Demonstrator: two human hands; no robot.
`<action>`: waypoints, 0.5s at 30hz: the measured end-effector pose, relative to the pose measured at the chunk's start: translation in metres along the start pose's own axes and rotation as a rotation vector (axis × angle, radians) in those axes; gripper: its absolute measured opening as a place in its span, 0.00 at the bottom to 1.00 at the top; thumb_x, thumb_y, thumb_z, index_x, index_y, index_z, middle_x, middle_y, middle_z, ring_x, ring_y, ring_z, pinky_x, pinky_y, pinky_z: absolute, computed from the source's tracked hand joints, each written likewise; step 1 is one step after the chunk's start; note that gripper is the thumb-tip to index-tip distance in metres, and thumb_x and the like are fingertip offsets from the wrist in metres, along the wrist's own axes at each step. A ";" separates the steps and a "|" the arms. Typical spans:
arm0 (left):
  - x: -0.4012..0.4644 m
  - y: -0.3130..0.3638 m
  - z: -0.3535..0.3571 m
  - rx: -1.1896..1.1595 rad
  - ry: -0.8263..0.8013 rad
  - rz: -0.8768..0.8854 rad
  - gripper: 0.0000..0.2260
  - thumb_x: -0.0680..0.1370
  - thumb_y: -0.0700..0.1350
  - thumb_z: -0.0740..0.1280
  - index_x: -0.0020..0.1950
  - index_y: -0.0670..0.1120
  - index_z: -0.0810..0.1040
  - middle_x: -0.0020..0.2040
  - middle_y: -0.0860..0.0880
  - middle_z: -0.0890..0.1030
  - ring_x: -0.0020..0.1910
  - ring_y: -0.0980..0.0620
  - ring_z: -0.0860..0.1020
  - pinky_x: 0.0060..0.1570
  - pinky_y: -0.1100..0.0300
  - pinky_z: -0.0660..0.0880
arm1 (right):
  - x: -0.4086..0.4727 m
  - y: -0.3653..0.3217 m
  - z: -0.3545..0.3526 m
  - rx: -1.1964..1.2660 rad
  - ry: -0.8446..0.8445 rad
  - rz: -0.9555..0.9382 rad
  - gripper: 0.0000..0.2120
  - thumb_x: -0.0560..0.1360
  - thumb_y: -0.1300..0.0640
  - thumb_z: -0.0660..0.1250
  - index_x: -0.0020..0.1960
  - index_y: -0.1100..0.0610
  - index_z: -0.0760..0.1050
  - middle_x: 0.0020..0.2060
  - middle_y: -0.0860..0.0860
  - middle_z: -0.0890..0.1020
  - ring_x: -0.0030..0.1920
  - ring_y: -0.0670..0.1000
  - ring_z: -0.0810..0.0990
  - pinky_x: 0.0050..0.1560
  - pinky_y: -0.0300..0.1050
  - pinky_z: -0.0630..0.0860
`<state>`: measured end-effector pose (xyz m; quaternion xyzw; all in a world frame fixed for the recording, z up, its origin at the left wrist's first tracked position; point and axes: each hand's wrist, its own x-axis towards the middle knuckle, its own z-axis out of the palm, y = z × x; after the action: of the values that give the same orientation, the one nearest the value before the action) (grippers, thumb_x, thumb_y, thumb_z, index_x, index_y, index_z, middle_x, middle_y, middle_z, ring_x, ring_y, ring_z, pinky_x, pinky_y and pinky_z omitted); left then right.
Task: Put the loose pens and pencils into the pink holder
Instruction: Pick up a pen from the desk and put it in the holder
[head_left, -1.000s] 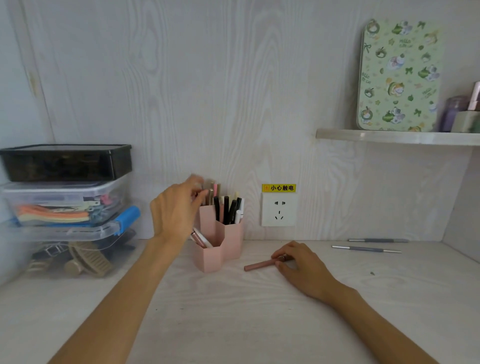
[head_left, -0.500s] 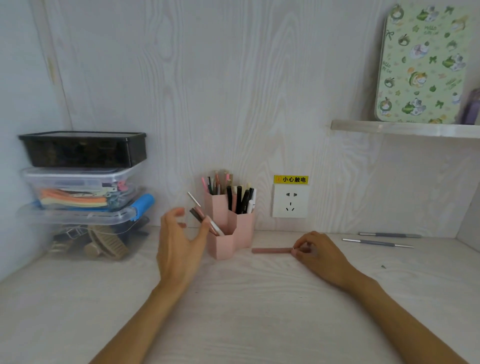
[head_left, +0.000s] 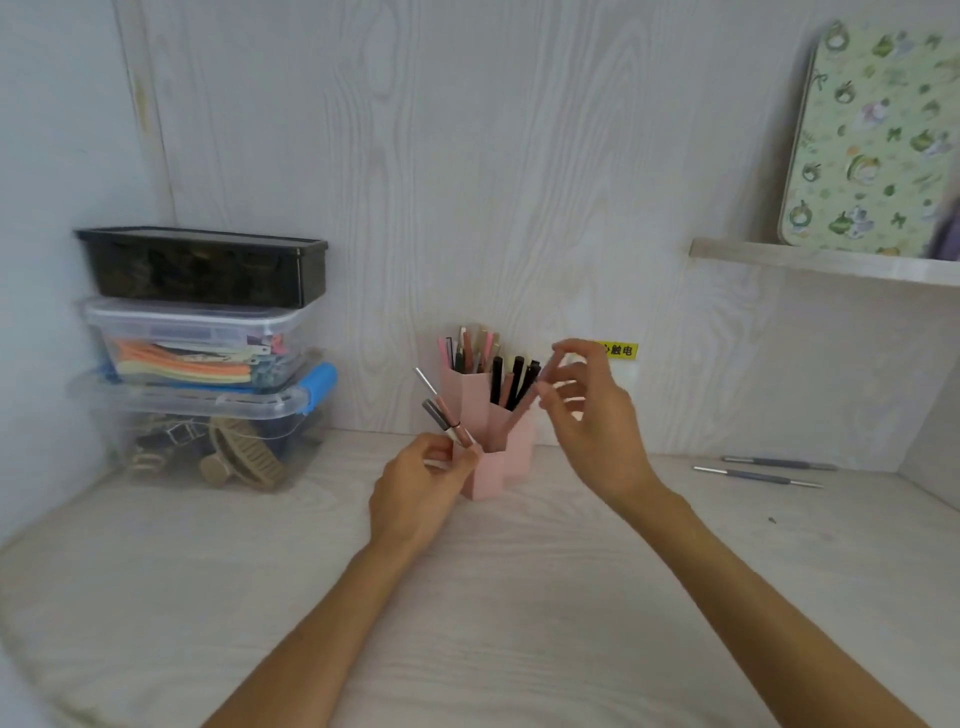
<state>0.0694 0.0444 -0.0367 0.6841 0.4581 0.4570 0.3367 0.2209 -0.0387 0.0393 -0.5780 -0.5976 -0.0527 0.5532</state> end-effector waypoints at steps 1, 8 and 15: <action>-0.001 0.001 0.000 -0.006 0.003 -0.003 0.10 0.67 0.66 0.68 0.38 0.61 0.75 0.38 0.67 0.77 0.42 0.58 0.78 0.38 0.64 0.68 | 0.002 -0.007 0.011 -0.120 -0.022 -0.076 0.15 0.76 0.58 0.63 0.60 0.50 0.64 0.39 0.41 0.79 0.38 0.46 0.81 0.37 0.40 0.76; -0.001 0.003 -0.001 0.015 -0.017 0.000 0.08 0.68 0.65 0.66 0.37 0.64 0.71 0.37 0.67 0.75 0.43 0.58 0.77 0.40 0.62 0.68 | 0.006 -0.007 0.065 -0.513 -0.266 -0.206 0.10 0.79 0.57 0.56 0.59 0.54 0.67 0.50 0.50 0.82 0.46 0.56 0.81 0.41 0.50 0.77; -0.003 0.003 0.000 0.102 0.059 0.057 0.14 0.68 0.66 0.66 0.42 0.57 0.72 0.40 0.62 0.78 0.39 0.60 0.77 0.33 0.63 0.67 | 0.001 0.008 0.041 -0.438 -0.307 -0.185 0.14 0.76 0.61 0.58 0.56 0.51 0.77 0.46 0.48 0.84 0.44 0.51 0.81 0.42 0.48 0.77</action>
<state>0.0697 0.0403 -0.0346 0.6996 0.4707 0.4622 0.2745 0.2027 -0.0064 0.0195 -0.6279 -0.6990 -0.1430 0.3110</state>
